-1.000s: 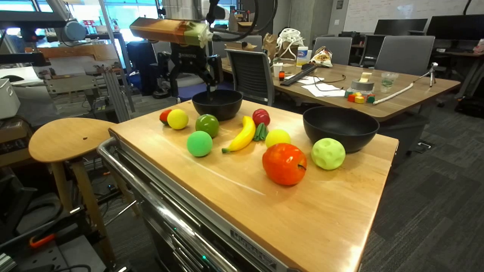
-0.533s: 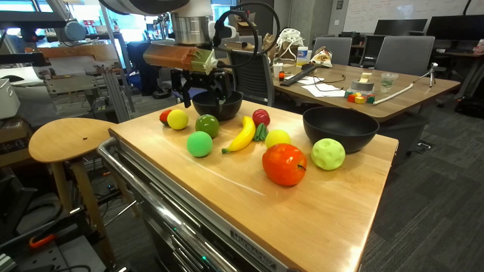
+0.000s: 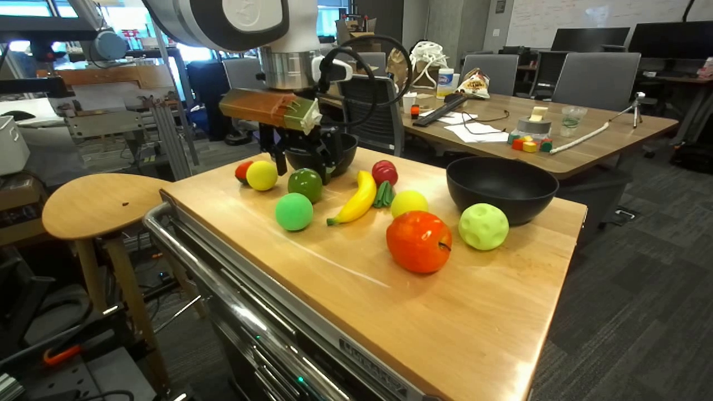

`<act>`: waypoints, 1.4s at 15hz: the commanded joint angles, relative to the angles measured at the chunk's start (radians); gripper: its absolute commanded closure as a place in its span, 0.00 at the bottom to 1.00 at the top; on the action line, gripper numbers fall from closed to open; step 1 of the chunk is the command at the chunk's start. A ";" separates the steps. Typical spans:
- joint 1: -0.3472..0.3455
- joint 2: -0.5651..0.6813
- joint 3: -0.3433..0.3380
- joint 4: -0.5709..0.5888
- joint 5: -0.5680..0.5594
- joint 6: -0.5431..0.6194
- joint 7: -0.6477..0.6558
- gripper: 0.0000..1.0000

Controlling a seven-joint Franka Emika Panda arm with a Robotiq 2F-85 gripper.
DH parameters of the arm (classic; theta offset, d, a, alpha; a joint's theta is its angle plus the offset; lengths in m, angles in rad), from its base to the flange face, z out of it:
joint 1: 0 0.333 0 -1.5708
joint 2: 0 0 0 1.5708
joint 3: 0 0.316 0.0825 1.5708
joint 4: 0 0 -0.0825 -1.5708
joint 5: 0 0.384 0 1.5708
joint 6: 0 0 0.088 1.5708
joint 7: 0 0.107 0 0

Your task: Put the plush fruits in the bowls

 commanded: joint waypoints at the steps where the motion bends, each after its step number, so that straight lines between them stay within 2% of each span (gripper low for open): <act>1: -0.022 0.024 0.022 0.009 0.001 0.020 0.036 0.05; 2: -0.023 0.027 0.024 0.007 0.004 0.019 0.037 0.26; 4: -0.026 0.027 0.028 0.006 0.010 0.020 0.035 0.30; 7: -0.027 0.017 0.034 0.003 0.023 0.034 0.026 0.53; 9: -0.026 0.002 0.039 0.007 0.032 -0.005 0.019 0.53; 10: -0.020 -0.022 0.042 0.006 0.005 -0.065 0.026 0.53; 14: -0.001 -0.215 0.068 -0.044 -0.005 -0.286 -0.036 0.53; 17: 0.026 -0.335 0.074 -0.065 0.006 -0.227 -0.075 0.53; 21: 0.049 -0.307 0.077 -0.031 -0.041 -0.032 -0.036 0.53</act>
